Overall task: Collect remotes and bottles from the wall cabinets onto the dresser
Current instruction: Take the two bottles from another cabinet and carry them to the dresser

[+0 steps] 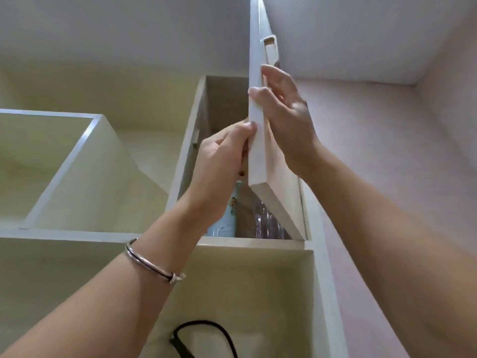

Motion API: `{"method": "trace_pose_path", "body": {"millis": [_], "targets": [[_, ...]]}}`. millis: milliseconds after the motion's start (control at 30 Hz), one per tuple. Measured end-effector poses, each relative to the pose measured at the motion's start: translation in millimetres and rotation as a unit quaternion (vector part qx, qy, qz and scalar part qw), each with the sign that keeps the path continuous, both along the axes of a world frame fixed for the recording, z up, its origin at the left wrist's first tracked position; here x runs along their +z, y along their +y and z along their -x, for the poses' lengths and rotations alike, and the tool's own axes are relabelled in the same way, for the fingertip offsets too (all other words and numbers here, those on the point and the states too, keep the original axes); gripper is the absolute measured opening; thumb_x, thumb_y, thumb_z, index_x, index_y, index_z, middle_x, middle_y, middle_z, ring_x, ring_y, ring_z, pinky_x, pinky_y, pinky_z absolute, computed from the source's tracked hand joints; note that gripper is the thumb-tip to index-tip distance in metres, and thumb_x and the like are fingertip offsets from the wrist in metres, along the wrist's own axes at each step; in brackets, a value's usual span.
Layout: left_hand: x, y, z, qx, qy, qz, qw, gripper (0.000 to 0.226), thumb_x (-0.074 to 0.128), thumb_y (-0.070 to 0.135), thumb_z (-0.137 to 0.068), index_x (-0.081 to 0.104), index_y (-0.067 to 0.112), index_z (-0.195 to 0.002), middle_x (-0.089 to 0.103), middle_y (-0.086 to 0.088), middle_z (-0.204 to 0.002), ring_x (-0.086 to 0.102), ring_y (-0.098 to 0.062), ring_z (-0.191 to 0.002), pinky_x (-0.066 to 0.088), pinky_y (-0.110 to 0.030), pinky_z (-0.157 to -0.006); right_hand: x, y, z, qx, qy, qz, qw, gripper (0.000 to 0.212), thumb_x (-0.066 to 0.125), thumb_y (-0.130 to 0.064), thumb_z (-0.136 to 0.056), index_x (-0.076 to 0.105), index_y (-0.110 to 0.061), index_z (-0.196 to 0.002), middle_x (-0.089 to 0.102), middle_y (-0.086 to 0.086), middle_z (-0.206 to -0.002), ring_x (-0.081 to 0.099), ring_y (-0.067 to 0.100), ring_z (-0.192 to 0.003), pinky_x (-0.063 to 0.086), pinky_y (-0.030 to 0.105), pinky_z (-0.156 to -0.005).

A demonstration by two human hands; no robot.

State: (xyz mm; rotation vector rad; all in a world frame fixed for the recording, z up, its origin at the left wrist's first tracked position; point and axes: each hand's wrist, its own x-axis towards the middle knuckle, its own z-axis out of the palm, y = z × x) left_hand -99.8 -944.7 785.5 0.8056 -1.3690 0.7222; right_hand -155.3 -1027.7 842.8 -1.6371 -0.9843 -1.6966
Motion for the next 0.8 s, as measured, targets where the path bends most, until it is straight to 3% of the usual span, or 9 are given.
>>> {"method": "trace_pose_path", "body": {"millis": [100,200,267,333,400,500,600,733,800], "targets": [[-3,-33,29,-0.036,-0.029,-0.029,0.999,0.03,0.048,0.021,-0.092,0.066,0.012,-0.115,0.071,0.01,-0.095,0.066,-0.001,-0.087,0.051,-0.015,-0.078,-9,-26,33,0.133,0.011,-0.035,0.99,0.022,0.052,-0.015,-0.089,0.055,-0.028,-0.106,0.061,-0.005,-0.097,0.057,0.01,-0.08,0.049,0.016,-0.066],[-7,-63,54,-0.014,-0.039,-0.04,0.998,0.042,0.05,0.024,-0.09,0.054,0.015,-0.131,0.055,0.008,-0.135,0.05,-0.005,-0.126,0.037,-0.03,-0.111,-17,-55,57,0.164,0.044,-0.065,0.983,0.025,0.051,-0.013,-0.09,0.055,-0.029,-0.109,0.062,0.002,-0.11,0.057,0.016,-0.089,0.05,0.024,-0.074],[-8,-79,66,-0.016,-0.035,-0.039,0.998,0.04,0.05,0.019,-0.093,0.052,0.014,-0.132,0.051,0.005,-0.14,0.045,-0.006,-0.131,0.034,-0.031,-0.113,-18,-74,68,0.167,0.068,-0.066,0.981,0.032,0.054,-0.013,-0.088,0.051,-0.028,-0.116,0.061,0.004,-0.122,0.059,0.018,-0.098,0.051,0.033,-0.089],[-9,-90,75,0.001,-0.034,-0.034,0.999,0.038,0.046,0.015,-0.095,0.051,0.014,-0.133,0.048,0.005,-0.142,0.043,-0.001,-0.129,0.034,-0.019,-0.111,-18,-86,77,0.179,0.082,-0.066,0.978,0.034,0.054,-0.009,-0.087,0.05,-0.027,-0.116,0.062,0.001,-0.117,0.059,0.02,-0.101,0.048,0.039,-0.097],[-11,-98,80,0.023,-0.039,-0.027,0.999,0.039,0.044,0.016,-0.096,0.051,0.014,-0.134,0.046,0.008,-0.142,0.043,0.009,-0.119,0.034,0.002,-0.095,-16,-93,84,0.181,0.072,-0.068,0.978,0.039,0.058,-0.006,-0.082,0.05,-0.022,-0.116,0.066,-0.005,-0.104,0.062,0.017,-0.096,0.052,0.035,-0.092],[-11,-105,82,0.041,-0.042,-0.026,0.998,0.039,0.043,0.016,-0.096,0.049,0.015,-0.134,0.045,0.009,-0.141,0.04,0.017,-0.109,0.031,0.013,-0.08,-12,-99,87,0.158,0.055,-0.07,0.983,0.04,0.06,-0.004,-0.075,0.053,-0.019,-0.112,0.066,-0.007,-0.097,0.065,0.011,-0.082,0.056,0.021,-0.07],[-11,-104,80,0.056,-0.043,-0.013,0.997,0.039,0.043,0.016,-0.096,0.048,0.014,-0.135,0.045,0.007,-0.141,0.041,0.017,-0.11,0.033,0.011,-0.084,-12,-99,88,0.126,0.055,-0.065,0.988,0.038,0.056,0.001,-0.084,0.05,-0.018,-0.116,0.064,-0.003,-0.104,0.064,0.009,-0.083,0.056,0.015,-0.066],[-12,-99,77,0.052,-0.028,-0.011,0.998,0.039,0.043,0.019,-0.097,0.048,0.017,-0.135,0.048,0.007,-0.141,0.042,-0.002,-0.131,0.034,-0.017,-0.109,-16,-94,84,0.112,0.034,-0.065,0.991,0.035,0.059,-0.003,-0.085,0.05,-0.019,-0.114,0.063,-0.006,-0.101,0.063,0.01,-0.09,0.055,0.016,-0.07],[-13,-94,77,0.04,-0.015,-0.025,0.999,0.038,0.042,0.02,-0.097,0.048,0.016,-0.134,0.051,0.002,-0.139,0.045,-0.008,-0.13,0.036,-0.026,-0.11,-19,-91,81,0.115,0.03,-0.073,0.99,0.03,0.06,-0.007,-0.086,0.051,-0.02,-0.112,0.064,-0.008,-0.096,0.063,0.012,-0.093,0.056,0.021,-0.077]]}}
